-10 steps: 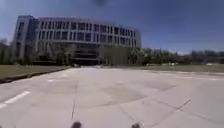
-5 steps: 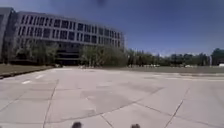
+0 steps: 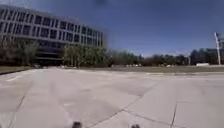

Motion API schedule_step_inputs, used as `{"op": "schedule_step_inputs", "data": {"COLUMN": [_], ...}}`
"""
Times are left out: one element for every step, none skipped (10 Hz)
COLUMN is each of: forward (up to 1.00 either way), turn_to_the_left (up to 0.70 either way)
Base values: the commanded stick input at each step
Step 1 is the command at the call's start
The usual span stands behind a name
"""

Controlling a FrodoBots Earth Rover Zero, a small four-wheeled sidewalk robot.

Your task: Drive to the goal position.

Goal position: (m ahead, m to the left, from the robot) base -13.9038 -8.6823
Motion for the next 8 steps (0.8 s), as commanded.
{"op": "schedule_step_inputs", "data": {"forward": [0.85, 0.85, 0.85, 0.85, 0.85, 0.85, 0.85, 0.85], "turn_to_the_left": [-0.32, -0.32, -0.32, -0.32, -0.32, -0.32, -0.32, -0.32]}}
